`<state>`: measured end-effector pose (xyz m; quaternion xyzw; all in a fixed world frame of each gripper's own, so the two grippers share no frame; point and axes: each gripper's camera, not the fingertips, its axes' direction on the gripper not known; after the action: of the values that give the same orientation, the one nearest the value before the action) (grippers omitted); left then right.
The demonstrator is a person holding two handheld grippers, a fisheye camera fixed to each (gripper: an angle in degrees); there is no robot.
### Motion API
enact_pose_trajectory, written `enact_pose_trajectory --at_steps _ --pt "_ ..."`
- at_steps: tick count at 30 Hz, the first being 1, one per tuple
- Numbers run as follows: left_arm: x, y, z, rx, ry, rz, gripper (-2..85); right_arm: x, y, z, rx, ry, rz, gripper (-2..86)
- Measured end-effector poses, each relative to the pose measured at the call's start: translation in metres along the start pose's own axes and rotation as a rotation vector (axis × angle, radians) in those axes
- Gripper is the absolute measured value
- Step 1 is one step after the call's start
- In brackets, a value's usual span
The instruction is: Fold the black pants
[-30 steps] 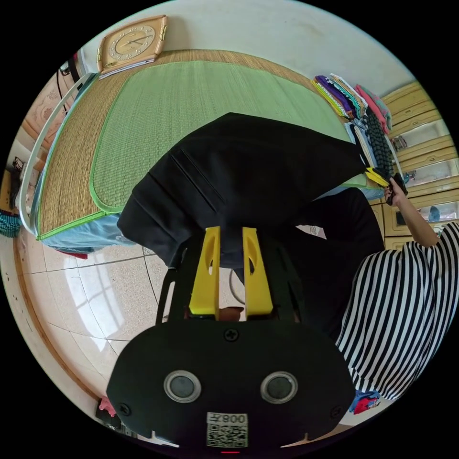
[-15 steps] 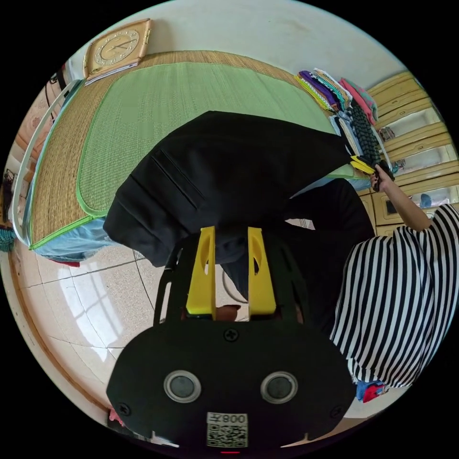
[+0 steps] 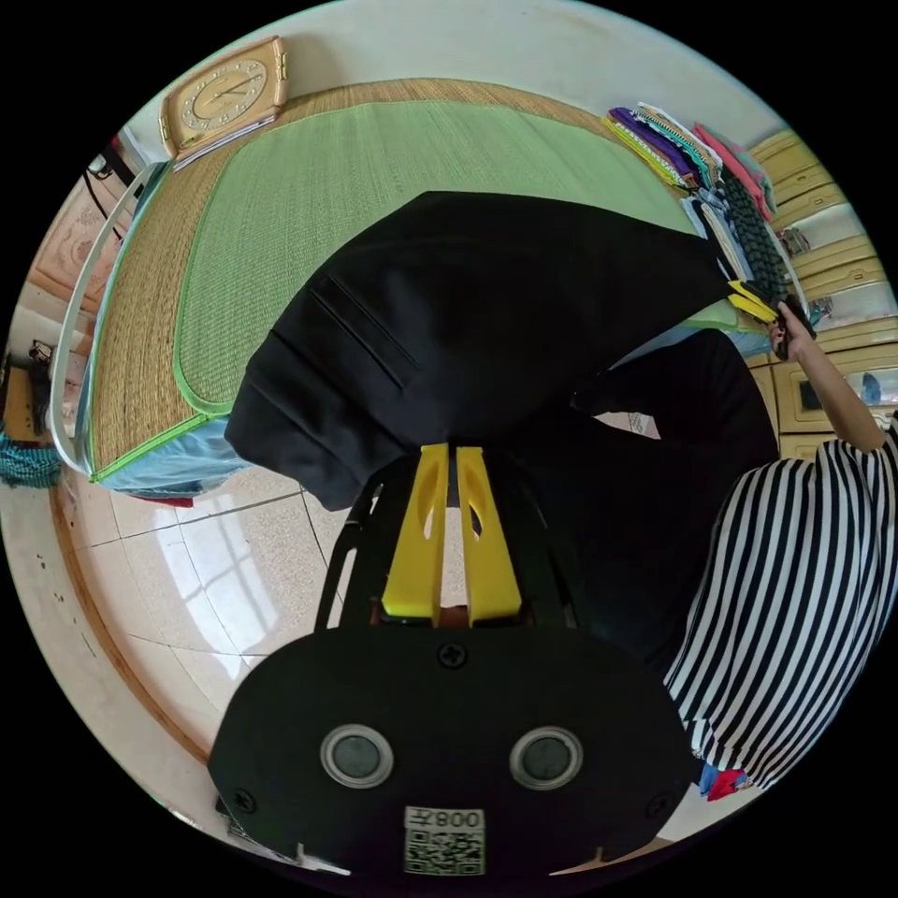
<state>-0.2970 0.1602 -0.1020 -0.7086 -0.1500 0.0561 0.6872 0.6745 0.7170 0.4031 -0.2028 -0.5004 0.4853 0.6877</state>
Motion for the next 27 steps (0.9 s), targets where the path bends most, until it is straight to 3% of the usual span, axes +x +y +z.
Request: enact_pose_trajectory --at_steps 9,16,22,27 --pt "0.001 -0.009 -0.065 0.182 0.017 -0.102 0.4 -0.027 -0.005 0.024 -0.030 0.009 -0.011 3.1" --pt "0.004 -0.044 -0.123 0.323 -0.053 -0.068 0.2 -0.076 0.002 0.031 -0.060 0.048 -0.124 2.1" --pt "-0.013 -0.131 -0.188 0.427 -0.152 -0.020 0.3 -0.166 -0.017 0.031 -0.024 -0.017 -0.313 1.8" --pt "-0.033 -0.262 -0.219 0.391 -0.223 -0.134 0.9 -0.276 -0.116 0.075 -0.098 0.073 -0.396 2.3"
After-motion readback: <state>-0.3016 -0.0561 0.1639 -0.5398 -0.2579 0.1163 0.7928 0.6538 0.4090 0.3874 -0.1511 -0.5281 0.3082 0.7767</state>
